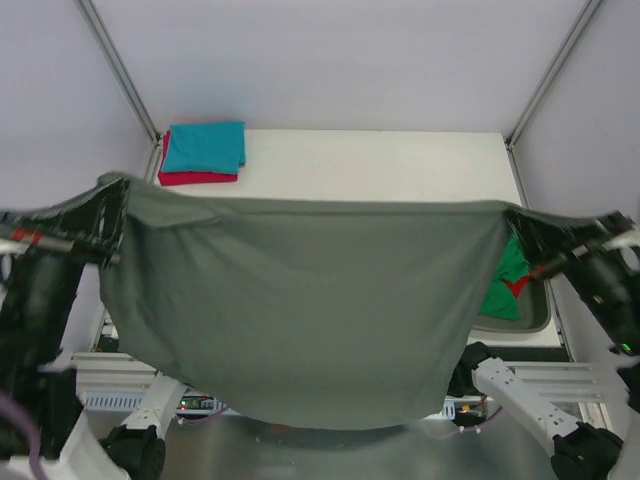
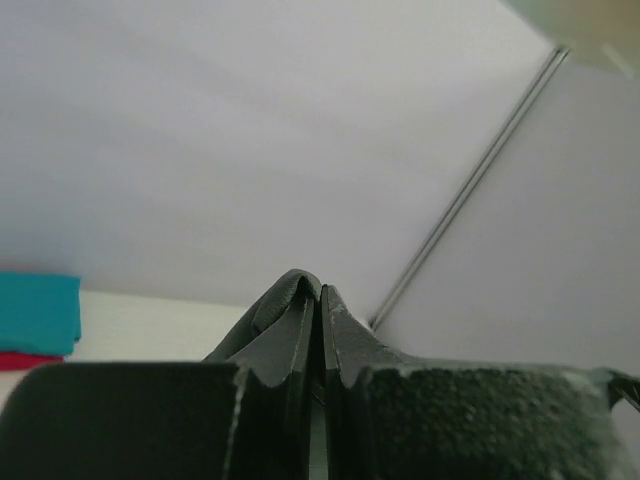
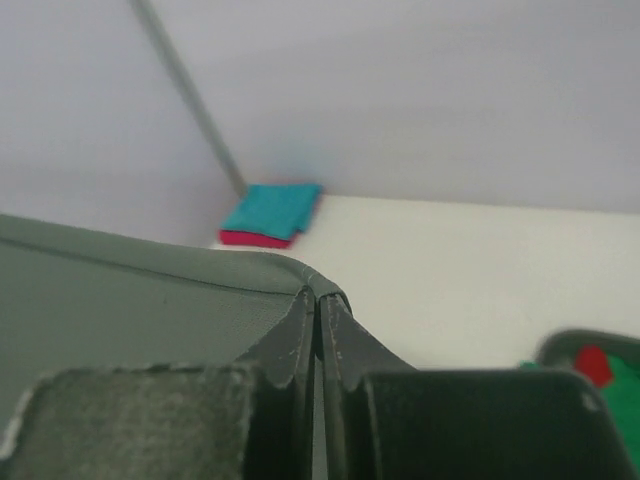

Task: Fold and stack the t-shirts
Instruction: Flatten out the tshirt, then grap the side of the flattened tshirt closest away from the robot with both arms

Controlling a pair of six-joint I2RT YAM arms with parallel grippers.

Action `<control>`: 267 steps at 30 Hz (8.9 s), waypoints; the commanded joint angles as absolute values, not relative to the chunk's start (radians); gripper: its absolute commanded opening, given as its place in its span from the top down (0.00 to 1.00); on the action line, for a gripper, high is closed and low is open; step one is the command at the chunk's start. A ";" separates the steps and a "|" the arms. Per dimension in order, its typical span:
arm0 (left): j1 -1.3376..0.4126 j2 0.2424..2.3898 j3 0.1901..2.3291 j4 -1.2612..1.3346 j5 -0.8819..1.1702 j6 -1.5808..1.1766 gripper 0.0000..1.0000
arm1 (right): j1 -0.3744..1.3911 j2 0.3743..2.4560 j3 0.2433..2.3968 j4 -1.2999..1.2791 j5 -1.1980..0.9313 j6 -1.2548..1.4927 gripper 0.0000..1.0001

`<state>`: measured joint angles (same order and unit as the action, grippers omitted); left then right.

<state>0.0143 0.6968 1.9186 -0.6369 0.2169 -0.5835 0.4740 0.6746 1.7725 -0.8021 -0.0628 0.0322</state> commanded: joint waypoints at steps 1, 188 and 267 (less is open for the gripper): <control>0.018 0.928 1.755 -0.597 0.331 -0.508 1.00 | 0.474 0.868 1.600 -0.764 0.319 -0.089 0.99; -0.718 0.397 0.571 -1.227 0.083 -1.278 1.00 | 0.667 0.543 0.442 -0.914 0.061 0.595 0.99; -0.718 0.456 0.675 -1.216 -0.098 -1.219 1.00 | 0.606 0.667 0.420 -0.837 0.083 0.517 0.99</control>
<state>-0.7082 0.4683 0.6521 -1.1690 -0.0650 -1.2331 0.5903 0.6987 0.4053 -0.7517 0.1558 0.4885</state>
